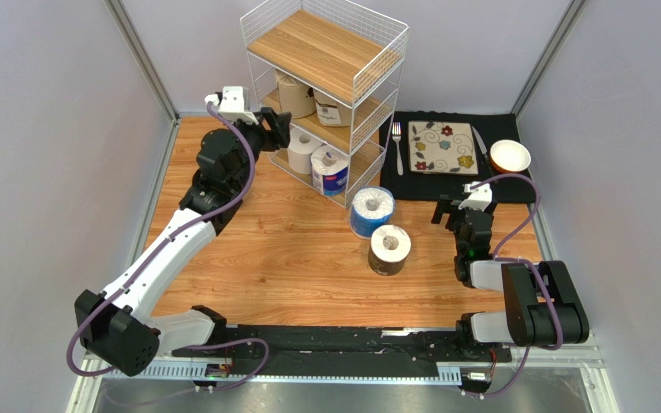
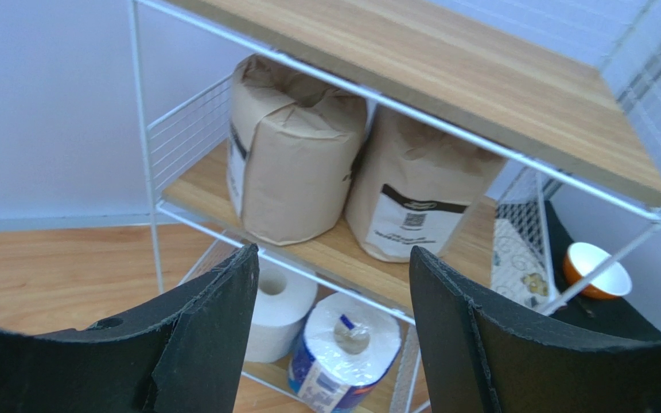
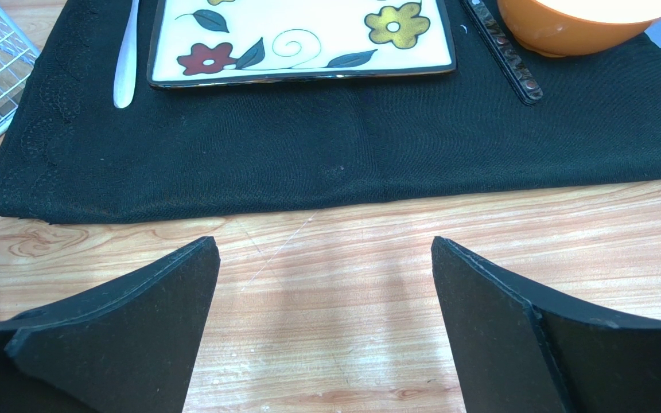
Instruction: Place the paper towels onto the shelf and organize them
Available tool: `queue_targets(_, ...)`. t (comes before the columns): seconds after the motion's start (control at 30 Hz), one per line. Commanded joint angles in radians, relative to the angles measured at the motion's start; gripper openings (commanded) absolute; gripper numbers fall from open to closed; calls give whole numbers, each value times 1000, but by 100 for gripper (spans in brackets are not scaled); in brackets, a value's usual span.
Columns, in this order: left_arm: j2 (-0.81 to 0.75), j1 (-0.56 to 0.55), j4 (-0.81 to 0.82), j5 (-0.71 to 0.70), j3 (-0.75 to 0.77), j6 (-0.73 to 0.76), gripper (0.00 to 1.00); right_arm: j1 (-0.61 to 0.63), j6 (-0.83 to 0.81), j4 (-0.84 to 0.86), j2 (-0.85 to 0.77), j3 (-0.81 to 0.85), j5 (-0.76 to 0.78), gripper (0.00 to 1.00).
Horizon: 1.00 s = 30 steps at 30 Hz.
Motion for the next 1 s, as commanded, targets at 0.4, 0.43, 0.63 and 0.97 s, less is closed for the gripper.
queue_targets(0.4, 275, 173, -3, 28, 185, 7, 73, 3, -5, 27, -13, 25, 5, 99)
queue_targets(0.43, 288, 173, 0, 26, 196, 15, 73, 1, -5, 25, -11, 23, 6, 99)
queue_targets(0.63, 375, 173, 20, 8, 255, 44, 72, 1, -5, 27, -13, 25, 6, 99)
queue_targets(0.97, 417, 173, 40, -20, 256, 84, 72, 1, -5, 27, -13, 25, 5, 99)
